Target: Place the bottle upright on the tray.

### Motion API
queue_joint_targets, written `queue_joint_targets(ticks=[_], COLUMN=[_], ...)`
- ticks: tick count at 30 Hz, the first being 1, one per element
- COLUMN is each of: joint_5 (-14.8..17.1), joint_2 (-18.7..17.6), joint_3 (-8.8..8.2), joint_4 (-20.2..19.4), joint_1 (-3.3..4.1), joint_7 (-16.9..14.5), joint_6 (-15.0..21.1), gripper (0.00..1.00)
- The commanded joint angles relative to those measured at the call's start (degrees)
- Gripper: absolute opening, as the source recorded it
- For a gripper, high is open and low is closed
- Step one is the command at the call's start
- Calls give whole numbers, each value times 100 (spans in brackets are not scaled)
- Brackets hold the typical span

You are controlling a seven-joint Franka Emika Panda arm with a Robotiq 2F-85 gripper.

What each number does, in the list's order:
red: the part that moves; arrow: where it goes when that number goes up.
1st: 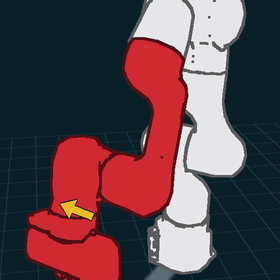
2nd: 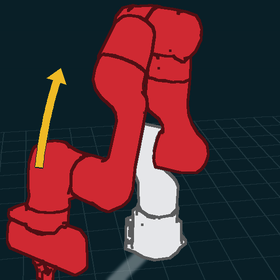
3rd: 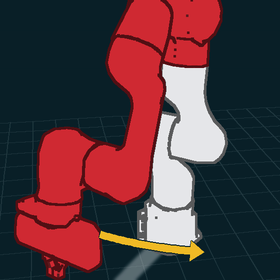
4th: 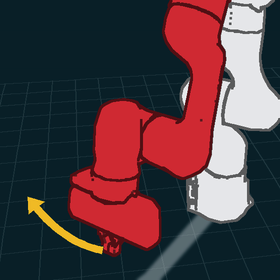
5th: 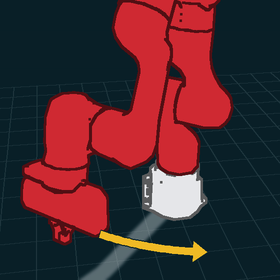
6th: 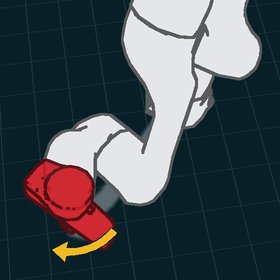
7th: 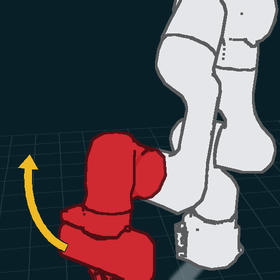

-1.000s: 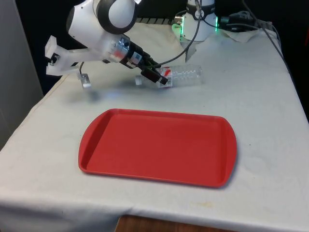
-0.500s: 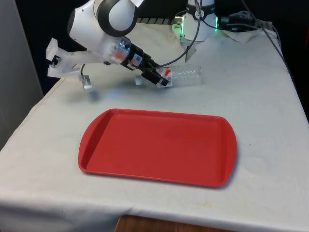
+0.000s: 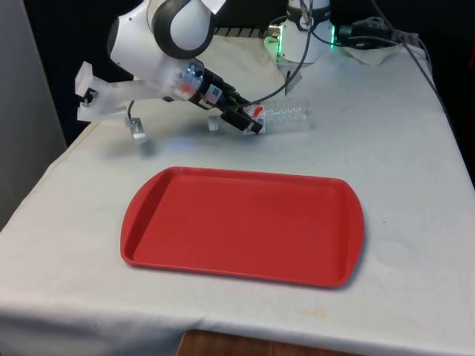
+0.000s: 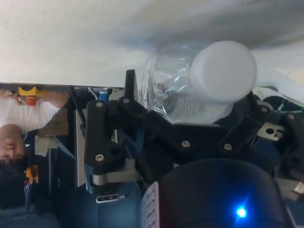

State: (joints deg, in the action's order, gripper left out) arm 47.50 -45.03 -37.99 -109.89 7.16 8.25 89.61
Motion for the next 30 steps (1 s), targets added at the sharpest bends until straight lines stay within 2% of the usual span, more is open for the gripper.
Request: queue_joint_targets(ticks=[1,13,17,18,19,22,26,30], joint_5=[0,6,6,0,6,6,17,17], joint_2=[0,0,-6,0,-6,-11,-23,-29], joint_3=[0,6,6,0,6,0,-17,-23], joint_4=[0,11,17,6,17,29,46,52], joint_1=[0,0,0,0,0,0,6,6], joint_7=[0,11,11,0,11,6,0,0], joint_6=[0,0,0,0,0,-17,-52,-69], gripper=[100,100,76,72,72,54,43,37])
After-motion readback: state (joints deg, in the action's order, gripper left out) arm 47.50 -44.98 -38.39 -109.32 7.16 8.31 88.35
